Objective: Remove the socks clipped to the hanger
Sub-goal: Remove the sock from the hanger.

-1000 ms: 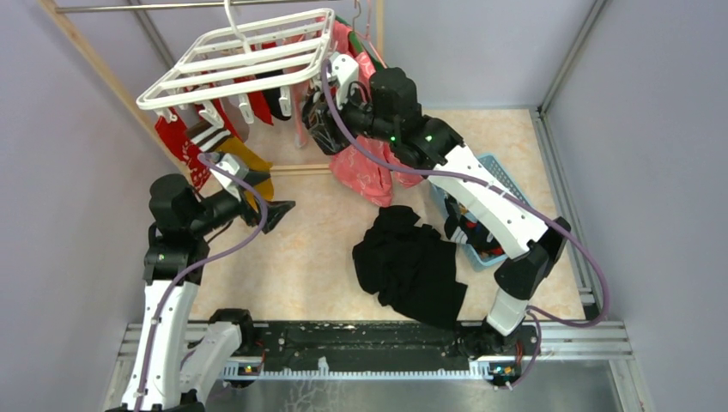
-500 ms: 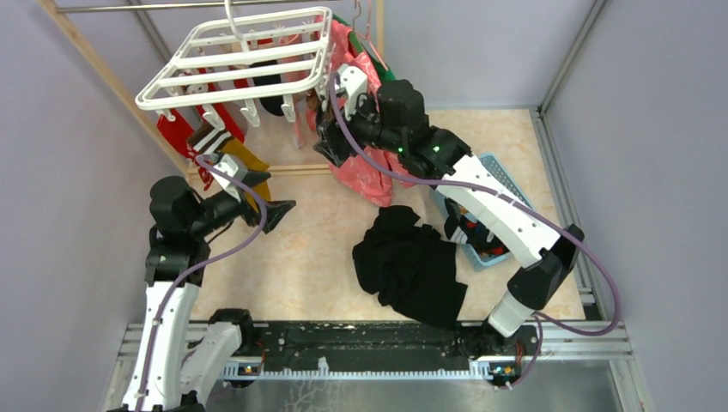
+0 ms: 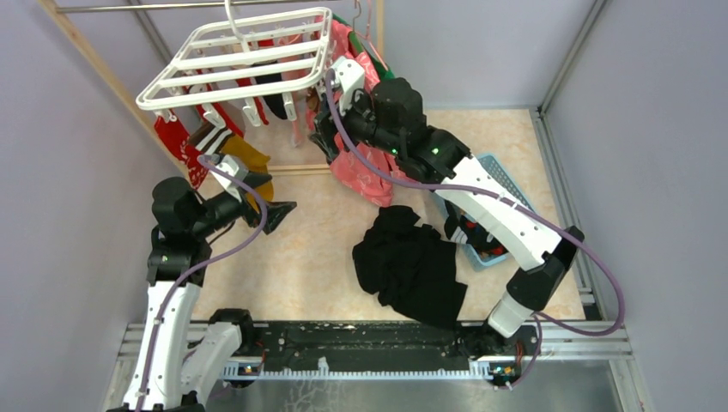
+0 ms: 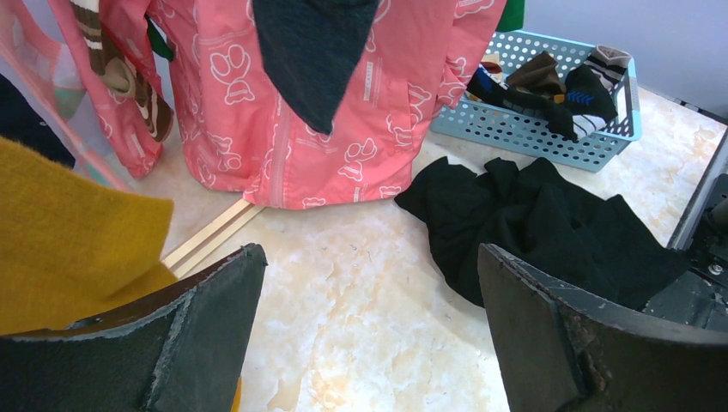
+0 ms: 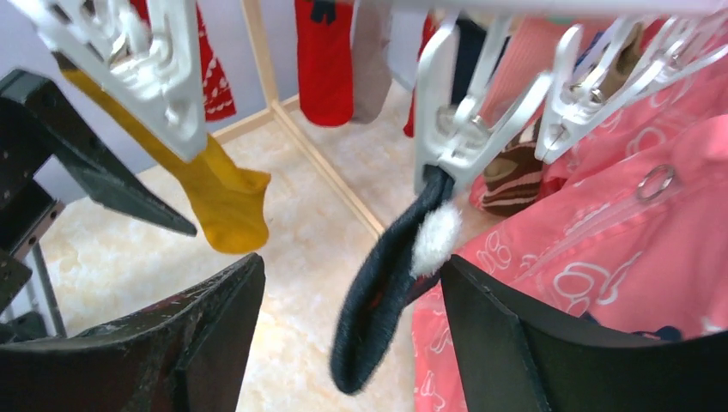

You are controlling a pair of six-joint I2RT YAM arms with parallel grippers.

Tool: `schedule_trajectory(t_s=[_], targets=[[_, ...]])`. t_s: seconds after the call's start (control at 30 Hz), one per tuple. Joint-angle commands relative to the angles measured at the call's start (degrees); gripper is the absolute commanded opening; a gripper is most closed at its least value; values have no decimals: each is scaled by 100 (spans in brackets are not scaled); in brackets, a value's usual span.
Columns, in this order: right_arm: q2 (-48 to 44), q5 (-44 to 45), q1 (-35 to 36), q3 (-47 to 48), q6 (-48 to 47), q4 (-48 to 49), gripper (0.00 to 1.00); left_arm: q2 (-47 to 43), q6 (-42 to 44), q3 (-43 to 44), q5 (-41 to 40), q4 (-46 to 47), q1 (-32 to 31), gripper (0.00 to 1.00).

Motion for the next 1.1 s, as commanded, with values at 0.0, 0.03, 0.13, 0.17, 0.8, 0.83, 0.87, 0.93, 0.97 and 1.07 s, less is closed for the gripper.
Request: schedule_trajectory(t_s=[0.0, 0.03, 0.13, 0.17, 0.8, 0.83, 0.87, 0.93, 0.97, 1.07], targets=[[176, 549, 80, 626, -99, 138, 71, -76, -16, -41, 55, 158, 4, 99], [208, 574, 82, 674, -117, 119, 67, -84, -8, -40, 62, 154, 4, 99], [237, 512, 82, 727, -180, 88, 48, -85, 13, -52, 48, 168, 4, 99], [239, 494, 80, 719, -204, 74, 43, -78, 15, -51, 65, 187, 4, 99], [-365, -2134, -110, -56, -220, 103, 0, 724, -1096, 583, 600, 1955, -101, 93], [-385, -2251, -131, -87, -202, 114, 0, 770, -1221, 587, 645, 2114, -109, 93], [-416, -2382, -157, -126, -166, 133, 0, 820, -1336, 584, 705, 2282, -114, 93], [-452, -2663, -231, -197, -45, 208, 0, 925, -1476, 559, 875, 2590, -162, 93], [-458, -2806, -274, -232, 49, 262, 0, 960, -1478, 547, 994, 2721, -197, 94], [-469, -3250, -409, -325, 391, 478, 0, 1069, -1418, 522, 1129, 3020, -309, 96]])
